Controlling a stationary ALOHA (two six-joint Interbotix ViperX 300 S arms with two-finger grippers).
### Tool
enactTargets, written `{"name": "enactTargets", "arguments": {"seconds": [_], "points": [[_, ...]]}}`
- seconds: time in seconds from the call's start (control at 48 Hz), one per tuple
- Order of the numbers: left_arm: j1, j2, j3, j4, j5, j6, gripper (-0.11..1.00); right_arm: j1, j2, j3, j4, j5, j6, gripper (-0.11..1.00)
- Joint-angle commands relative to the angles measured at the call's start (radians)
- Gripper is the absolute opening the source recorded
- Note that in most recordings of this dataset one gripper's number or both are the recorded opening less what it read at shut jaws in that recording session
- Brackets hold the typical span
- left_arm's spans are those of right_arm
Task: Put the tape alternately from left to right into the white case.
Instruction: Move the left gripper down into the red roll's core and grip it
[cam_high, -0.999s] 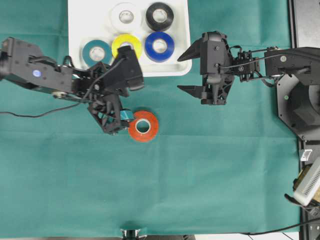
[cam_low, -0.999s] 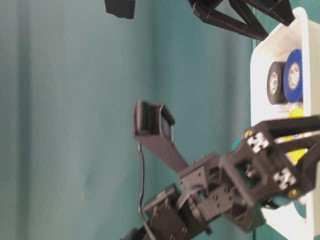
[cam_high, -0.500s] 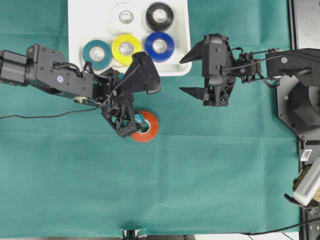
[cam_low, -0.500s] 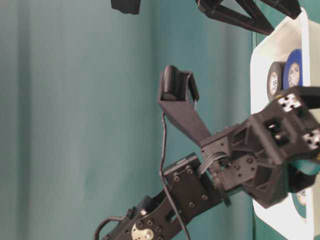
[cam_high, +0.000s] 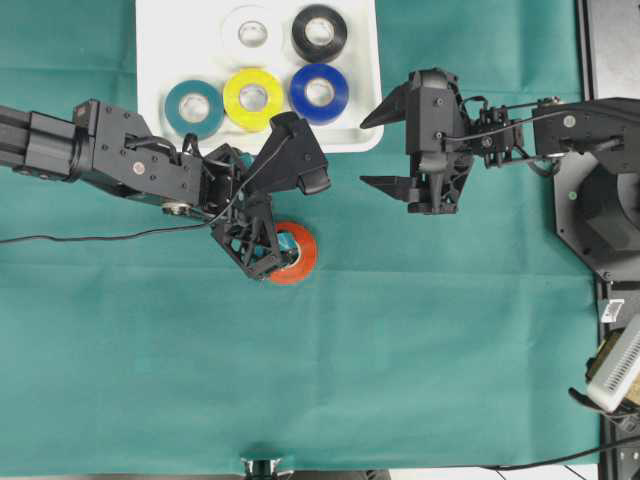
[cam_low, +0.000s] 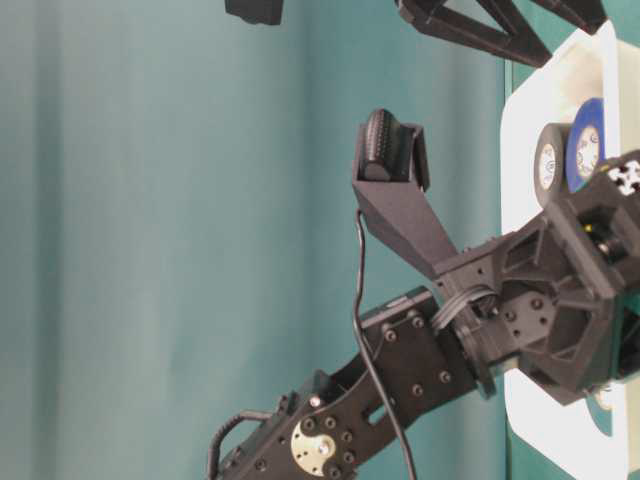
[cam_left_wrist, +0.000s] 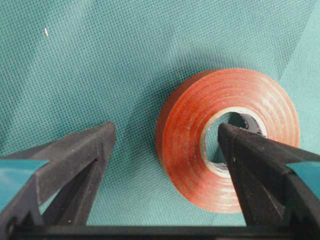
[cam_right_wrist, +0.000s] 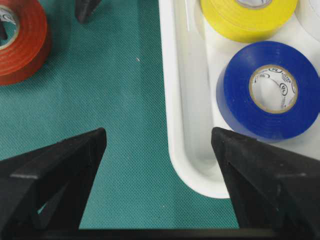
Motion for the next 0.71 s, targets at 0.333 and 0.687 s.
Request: {"name": "enactTargets", "arguments": {"seconds": [0.333, 0.687], "points": [[-0.028, -0.017, -0.017, -0.003, 0.0, -0.003, 0.32, 0.002, -0.008, -0.008, -0.002, -0.014, 0.0, 0.81], [-0.035, -0.038, -0.011, -0.002, 0.0, 0.005, 0.27, 0.002, -0.006, -0.009, 0.0, -0.014, 0.0, 0.81]]}}
